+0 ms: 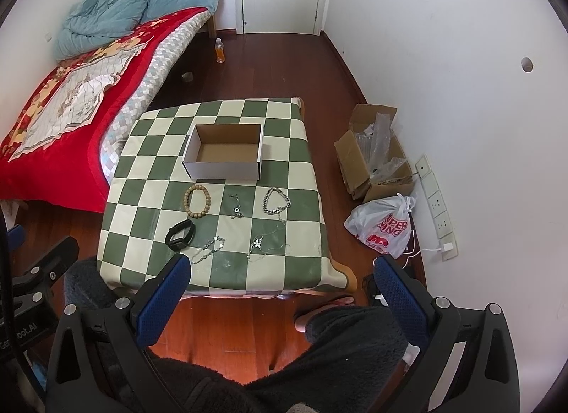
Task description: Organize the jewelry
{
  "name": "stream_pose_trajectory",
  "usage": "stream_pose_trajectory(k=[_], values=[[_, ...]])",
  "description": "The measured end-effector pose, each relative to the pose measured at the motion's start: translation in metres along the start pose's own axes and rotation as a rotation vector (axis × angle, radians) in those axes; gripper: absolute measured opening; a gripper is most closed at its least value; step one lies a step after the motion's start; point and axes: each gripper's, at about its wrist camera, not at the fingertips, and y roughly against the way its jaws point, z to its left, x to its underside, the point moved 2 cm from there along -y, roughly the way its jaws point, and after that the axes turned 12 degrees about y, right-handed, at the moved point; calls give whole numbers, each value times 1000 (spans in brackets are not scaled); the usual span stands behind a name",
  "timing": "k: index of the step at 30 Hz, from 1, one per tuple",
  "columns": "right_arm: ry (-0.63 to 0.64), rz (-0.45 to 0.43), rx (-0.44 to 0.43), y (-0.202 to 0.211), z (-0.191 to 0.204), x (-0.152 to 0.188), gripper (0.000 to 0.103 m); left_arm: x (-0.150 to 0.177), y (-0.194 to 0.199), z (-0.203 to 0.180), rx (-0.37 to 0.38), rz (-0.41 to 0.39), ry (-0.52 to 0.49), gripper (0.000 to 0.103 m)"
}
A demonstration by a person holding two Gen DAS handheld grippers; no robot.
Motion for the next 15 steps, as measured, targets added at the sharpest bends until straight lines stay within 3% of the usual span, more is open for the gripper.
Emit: stream_pose_trajectory(k=[15], values=[[-5, -12, -1, 5, -4, 0, 103, 2, 4, 1, 1, -8, 0, 103]])
